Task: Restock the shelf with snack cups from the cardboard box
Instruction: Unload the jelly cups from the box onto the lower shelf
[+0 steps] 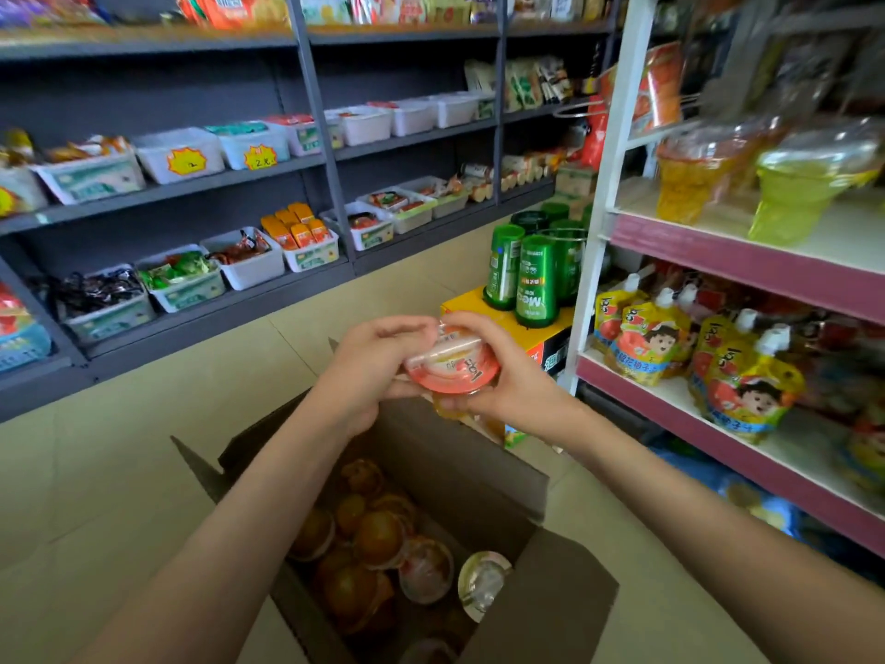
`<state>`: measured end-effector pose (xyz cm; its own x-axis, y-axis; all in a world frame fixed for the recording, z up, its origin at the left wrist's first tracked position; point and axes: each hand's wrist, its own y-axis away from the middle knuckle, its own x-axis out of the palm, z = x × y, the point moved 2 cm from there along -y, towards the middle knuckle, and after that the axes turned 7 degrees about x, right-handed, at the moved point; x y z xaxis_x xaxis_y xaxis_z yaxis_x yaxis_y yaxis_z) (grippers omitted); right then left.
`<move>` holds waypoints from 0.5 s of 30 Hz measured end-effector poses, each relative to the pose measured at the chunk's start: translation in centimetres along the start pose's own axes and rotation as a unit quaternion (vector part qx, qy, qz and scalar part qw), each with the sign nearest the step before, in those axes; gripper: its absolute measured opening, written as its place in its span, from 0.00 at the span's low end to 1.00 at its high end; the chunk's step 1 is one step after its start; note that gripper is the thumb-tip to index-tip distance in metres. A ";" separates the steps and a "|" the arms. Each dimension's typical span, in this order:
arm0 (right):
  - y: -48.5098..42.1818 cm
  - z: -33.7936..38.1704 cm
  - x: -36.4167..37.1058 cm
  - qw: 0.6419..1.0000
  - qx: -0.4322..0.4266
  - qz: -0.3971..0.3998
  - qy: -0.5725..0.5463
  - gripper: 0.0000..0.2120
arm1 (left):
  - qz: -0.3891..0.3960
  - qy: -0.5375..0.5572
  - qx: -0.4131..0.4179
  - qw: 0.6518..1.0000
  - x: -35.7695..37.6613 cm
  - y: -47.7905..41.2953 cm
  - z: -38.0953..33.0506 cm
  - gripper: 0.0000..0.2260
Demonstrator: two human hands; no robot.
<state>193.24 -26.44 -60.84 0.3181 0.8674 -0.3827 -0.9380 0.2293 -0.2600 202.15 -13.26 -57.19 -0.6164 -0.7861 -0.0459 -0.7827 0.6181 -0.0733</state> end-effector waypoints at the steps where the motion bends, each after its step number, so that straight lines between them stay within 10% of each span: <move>1: 0.0 0.8 -1.1 1.000 -0.004 -0.020 -0.023 0.37 | 0.006 0.002 0.014 1.000 0.5 -0.4 -1.0 0.07; 8: 1.0 5.0 -10.0 0.983 -0.012 -0.160 -0.090 0.25 | 0.154 -0.037 0.222 0.962 7.3 -1.9 -6.9 0.12; 15: 3.5 7.1 -19.4 0.960 -0.042 -0.278 0.008 0.21 | 0.137 -0.155 0.403 0.892 16.1 -3.8 -10.9 0.22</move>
<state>182.78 -39.33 -48.06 0.7696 0.6133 -0.1777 -0.6079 0.6184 -0.4981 194.30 -28.18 -46.83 -0.6235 -0.6486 -0.4366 -0.2134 0.6784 -0.7031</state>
